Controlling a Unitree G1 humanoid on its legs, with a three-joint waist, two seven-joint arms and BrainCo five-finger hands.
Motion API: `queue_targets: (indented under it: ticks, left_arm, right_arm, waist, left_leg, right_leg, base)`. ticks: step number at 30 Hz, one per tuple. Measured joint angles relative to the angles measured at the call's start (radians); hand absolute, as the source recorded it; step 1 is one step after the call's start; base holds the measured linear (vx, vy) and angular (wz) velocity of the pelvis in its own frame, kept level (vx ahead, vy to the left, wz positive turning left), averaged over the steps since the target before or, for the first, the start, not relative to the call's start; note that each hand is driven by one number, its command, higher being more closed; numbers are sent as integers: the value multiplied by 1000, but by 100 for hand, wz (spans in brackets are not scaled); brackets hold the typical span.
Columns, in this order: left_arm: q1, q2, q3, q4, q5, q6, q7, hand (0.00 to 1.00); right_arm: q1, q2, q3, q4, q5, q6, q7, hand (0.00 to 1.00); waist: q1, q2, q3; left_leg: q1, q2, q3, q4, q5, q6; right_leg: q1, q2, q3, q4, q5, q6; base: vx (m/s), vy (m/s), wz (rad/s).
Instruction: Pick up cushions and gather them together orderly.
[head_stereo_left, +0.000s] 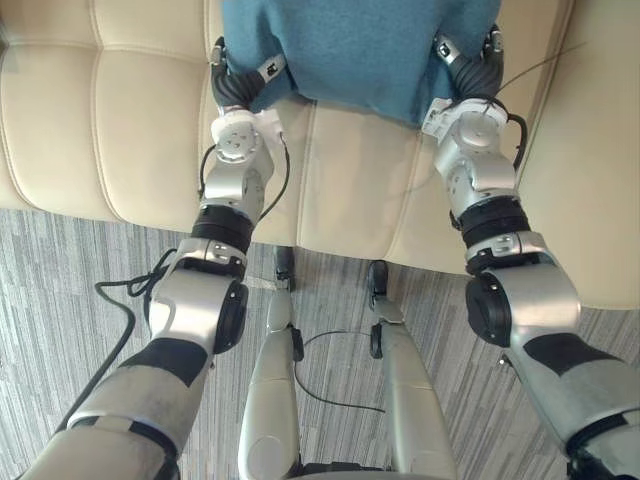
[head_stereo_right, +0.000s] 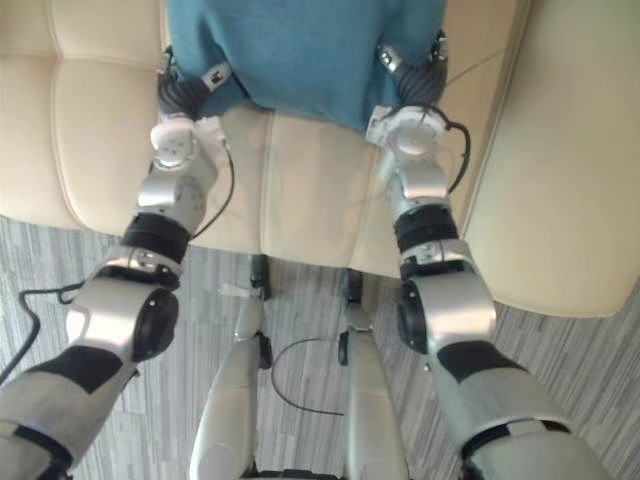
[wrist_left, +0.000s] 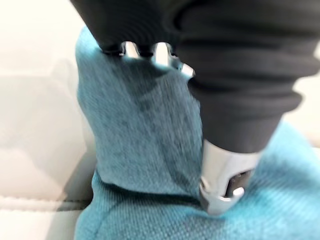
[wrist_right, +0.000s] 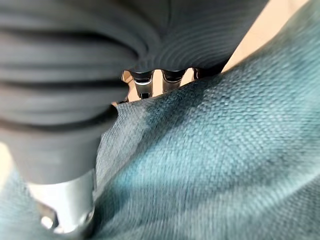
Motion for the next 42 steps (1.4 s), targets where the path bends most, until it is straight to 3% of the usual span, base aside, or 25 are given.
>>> queue_targets:
  ticks: [8,9,14,19,22,25,29,35,42]
  left_arm:
    - [226,90,90,-181,-71,-51,1,0]
    - [307,89,95,-248,-82,-61,-2,0]
    - [608,-6,74,-428,-81,-97,-40,0]
    - [949,-131,-56,-424,-46,-72,-146,0]
    - [1092,-177,-73,-349,22,-46,-218,0]
    - [1147,-197,-68,-259,51,-32,-243,0]
    - [1178,-210,2,-95,152,1,-287,0]
    - [1178,-212,89,74,279,32,-304,0]
    - [1196,-229,144,147,314,35,-310,0]
  right_arm:
    - [260,-107,-82,-229,41,-59,30,0]
    - [335,-108,-92,-275,46,-62,43,0]
    - [646,-89,-106,-471,33,-79,83,0]
    - [965,70,-51,-496,-78,-73,170,0]
    - [1089,168,-47,-406,-122,-73,217,0]
    - [1166,217,-62,-281,-122,-70,233,0]
    - [1243,290,-123,-19,-74,-52,276,0]
    - [1272,297,-157,137,-42,-24,323,0]
    - [1258,298,-161,181,-43,-9,341,0]
  waist:
    - [1,-3,0]
    - [3,-5,0]
    - [7,-23,-12]
    - [11,-76,-82]
    - [13,-74,-145]
    - [17,-67,-209]
    - [14,-51,-292]
    - [9,-40,-359]
    - [15,-60,-382]
  left_leg:
    - [58,-1,5,0,-3,4]
    - [89,3,12,0,-22,30]
    - [197,-5,28,0,-55,49]
    - [305,-15,30,21,-103,50]
    - [389,-23,31,32,-133,50]
    - [421,-27,30,60,-166,52]
    - [517,-34,57,70,-214,53]
    - [618,-33,107,35,-230,52]
    - [664,-33,159,37,-249,53]
  right_leg:
    - [36,1,5,32,-5,2]
    - [63,6,8,31,-6,3]
    - [166,2,29,14,-24,15]
    - [283,-9,30,8,-58,12]
    - [388,-18,27,-22,-71,13]
    - [452,-23,22,-56,-74,14]
    - [567,-35,30,-119,-75,19]
    - [664,-34,67,-202,-46,28]
    - [708,-33,115,-251,-7,41]
  base:
    - [5,-38,-3]
    - [21,-28,-15]
    - [18,-16,-10]
    - [80,-32,4]
    - [133,-2,6]
    - [118,14,6]
    - [77,32,-7]
    - [54,20,-22]
    - [41,13,-25]
